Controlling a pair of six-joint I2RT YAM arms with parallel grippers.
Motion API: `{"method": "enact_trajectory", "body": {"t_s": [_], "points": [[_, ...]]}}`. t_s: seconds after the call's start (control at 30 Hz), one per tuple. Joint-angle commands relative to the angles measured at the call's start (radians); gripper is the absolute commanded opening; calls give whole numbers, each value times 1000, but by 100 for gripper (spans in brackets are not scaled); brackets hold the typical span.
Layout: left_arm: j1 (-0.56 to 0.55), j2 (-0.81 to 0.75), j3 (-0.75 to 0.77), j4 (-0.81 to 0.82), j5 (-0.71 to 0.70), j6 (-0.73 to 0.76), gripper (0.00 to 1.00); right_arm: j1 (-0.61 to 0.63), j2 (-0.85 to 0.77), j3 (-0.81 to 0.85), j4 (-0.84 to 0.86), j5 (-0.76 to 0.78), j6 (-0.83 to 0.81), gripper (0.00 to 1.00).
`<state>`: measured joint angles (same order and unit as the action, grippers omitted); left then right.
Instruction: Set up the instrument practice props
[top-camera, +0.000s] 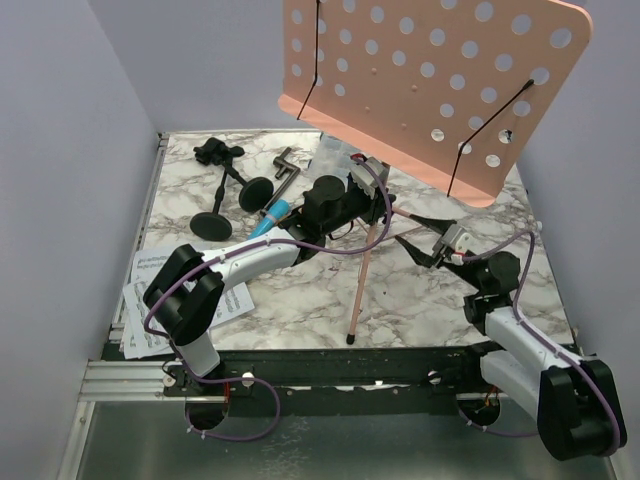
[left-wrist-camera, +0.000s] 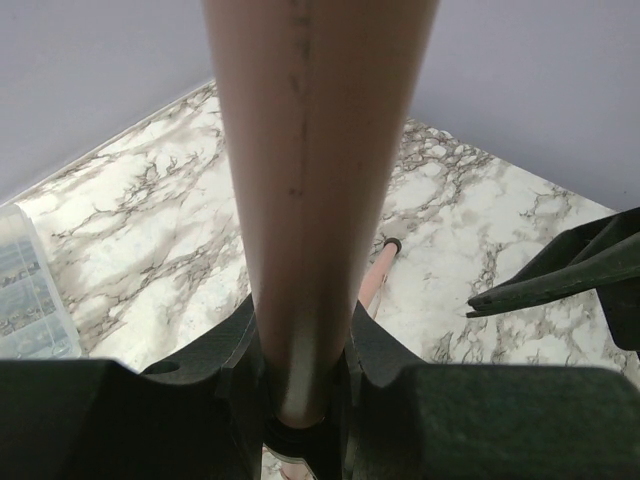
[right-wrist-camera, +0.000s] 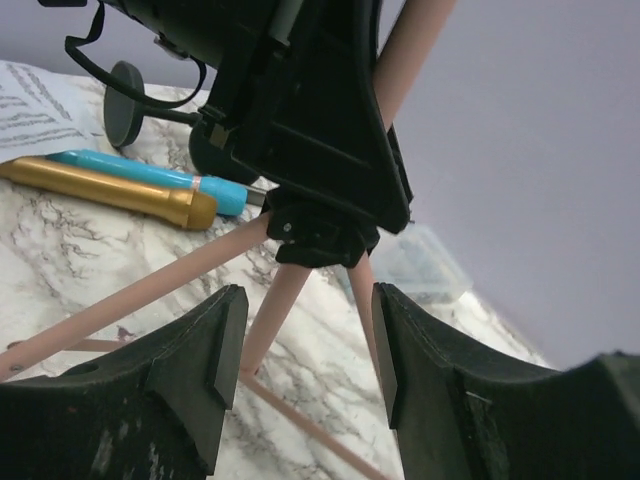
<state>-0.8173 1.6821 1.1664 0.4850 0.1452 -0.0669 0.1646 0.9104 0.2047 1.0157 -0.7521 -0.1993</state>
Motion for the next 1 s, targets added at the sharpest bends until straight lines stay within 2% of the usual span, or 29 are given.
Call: {"method": "enact_trajectory", "body": {"t_s": [0.0, 0.1, 0.3, 0.67, 0.8, 0.97], "points": [[7, -14, -18, -14, 33, -68, 0, 13, 60, 81, 29, -120, -195, 59], [11, -15, -17, -14, 37, -73, 0, 12, 67, 102, -14, -168, -282, 57], [14, -19, -17, -11, 42, -80, 0, 27, 125, 157, -94, -198, -335, 57], [15, -22, -19, -10, 50, -86, 0, 83, 184, 207, -171, -105, -478, 55], [14, -20, -19, -10, 48, -87, 0, 109, 208, 235, -241, -57, -552, 50], [15, -23, -21, -8, 47, -84, 0, 115, 232, 232, -233, -24, -567, 49]]}}
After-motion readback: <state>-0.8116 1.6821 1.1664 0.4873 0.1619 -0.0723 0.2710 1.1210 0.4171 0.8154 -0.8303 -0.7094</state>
